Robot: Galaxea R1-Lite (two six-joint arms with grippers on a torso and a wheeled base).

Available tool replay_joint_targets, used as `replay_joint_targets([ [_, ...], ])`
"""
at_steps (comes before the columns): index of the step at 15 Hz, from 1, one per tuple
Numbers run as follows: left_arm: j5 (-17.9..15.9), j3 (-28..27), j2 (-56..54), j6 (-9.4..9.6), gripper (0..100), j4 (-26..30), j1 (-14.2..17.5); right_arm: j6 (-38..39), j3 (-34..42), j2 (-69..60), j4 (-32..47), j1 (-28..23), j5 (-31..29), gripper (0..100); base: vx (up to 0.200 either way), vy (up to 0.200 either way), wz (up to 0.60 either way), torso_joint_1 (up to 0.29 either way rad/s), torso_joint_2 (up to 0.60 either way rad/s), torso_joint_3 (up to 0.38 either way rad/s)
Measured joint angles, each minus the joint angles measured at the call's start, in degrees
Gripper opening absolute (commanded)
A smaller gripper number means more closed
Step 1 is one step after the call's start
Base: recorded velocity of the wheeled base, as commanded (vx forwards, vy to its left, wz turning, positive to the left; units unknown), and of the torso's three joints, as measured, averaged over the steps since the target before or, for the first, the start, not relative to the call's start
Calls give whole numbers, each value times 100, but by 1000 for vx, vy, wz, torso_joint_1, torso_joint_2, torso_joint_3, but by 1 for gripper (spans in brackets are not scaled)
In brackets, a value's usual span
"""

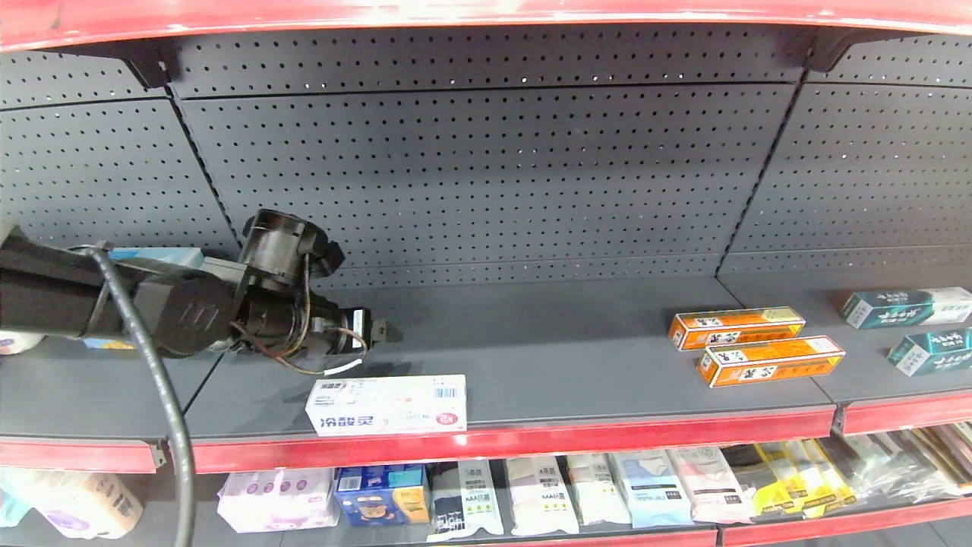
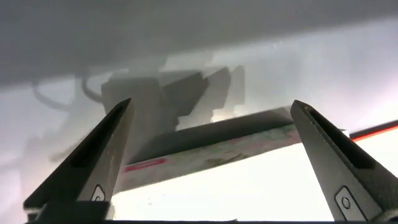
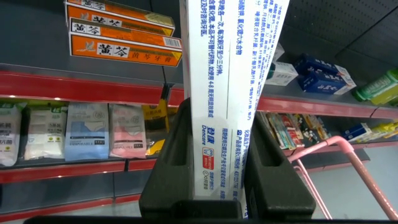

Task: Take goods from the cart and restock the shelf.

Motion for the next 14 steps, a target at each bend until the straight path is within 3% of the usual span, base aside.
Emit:
replay_joint_targets([
  [4,-2,1022,-608,0,100,-631,48,-2,-24,-9,-4,0,2,0,0,0,0,0,0,0],
  [9,20,1714,-1323,9,100,-1163,48,-13,-33,-15,-4,0,13,0,0,0,0,0,0,0],
  [14,115,2654,-2560,336,100,-1308,41,-2,37,16,2,17,334,0,0,0,0,0,0,0],
])
